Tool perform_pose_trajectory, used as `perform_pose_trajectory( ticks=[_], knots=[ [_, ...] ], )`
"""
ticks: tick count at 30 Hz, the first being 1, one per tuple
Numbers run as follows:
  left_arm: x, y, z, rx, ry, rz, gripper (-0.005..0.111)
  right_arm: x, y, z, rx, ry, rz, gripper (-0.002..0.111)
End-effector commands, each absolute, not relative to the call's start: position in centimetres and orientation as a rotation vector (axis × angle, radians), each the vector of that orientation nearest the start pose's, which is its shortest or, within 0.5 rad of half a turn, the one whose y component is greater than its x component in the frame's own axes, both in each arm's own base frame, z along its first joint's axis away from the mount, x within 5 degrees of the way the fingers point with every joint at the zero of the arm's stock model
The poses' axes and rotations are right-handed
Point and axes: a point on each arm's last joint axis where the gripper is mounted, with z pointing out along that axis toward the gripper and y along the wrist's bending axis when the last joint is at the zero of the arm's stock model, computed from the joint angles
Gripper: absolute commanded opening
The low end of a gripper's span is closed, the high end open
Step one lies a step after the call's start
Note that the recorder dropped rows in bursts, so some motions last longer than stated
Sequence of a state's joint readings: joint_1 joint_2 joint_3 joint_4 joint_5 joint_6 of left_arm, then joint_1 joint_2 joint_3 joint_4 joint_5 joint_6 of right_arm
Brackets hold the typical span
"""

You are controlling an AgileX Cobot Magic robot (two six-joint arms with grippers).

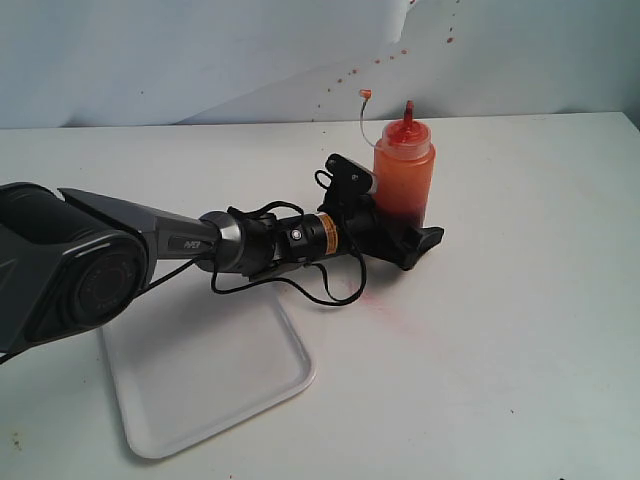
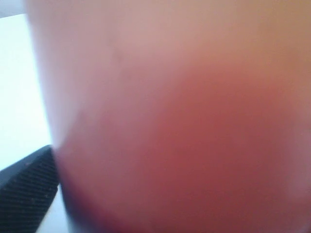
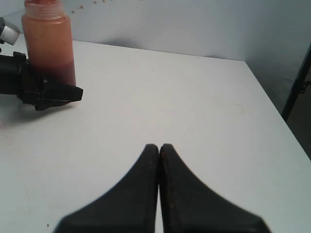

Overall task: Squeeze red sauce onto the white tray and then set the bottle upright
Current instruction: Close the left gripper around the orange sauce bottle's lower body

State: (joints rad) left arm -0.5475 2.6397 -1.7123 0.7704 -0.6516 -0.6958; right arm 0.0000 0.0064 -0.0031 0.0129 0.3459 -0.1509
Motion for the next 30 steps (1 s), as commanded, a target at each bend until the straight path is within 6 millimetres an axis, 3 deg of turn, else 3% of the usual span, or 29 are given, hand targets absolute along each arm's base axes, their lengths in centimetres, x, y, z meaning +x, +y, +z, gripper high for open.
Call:
perform_pose_trajectory(
  ticks=[1, 14, 17, 20, 28, 30],
  knots=[
    [43.12, -30.94, 2.76, 0.766, 1.797, -0.811, 0.104, 5.34, 0.05, 18.21, -0.125, 1.825, -0.089, 0.0],
    [43.09, -30.94, 2.71, 0.776, 1.799, -0.806, 0.104, 5.34, 0.05, 18.21, -0.125, 1.825, -0.089, 0.0],
    [43.12, -30.89, 2.62, 0.776, 1.809, -0.796, 0.098, 5.34, 0.05, 18.21, -0.125, 1.825, -0.089, 0.0],
    [43.19, -30.82, 2.53, 0.775, 1.822, -0.782, 0.079, 5.34, 0.05, 18.21, -0.125, 1.825, -0.089, 0.0],
    [43.24, -30.73, 2.38, 0.775, 1.839, -0.765, 0.006, 5.34, 0.05, 18.21, -0.125, 1.825, -0.089, 0.0],
    [43.23, -30.73, 2.37, 0.779, 1.838, -0.763, 0.001, 5.34, 0.05, 18.21, -0.125, 1.825, -0.089, 0.0]
  ],
)
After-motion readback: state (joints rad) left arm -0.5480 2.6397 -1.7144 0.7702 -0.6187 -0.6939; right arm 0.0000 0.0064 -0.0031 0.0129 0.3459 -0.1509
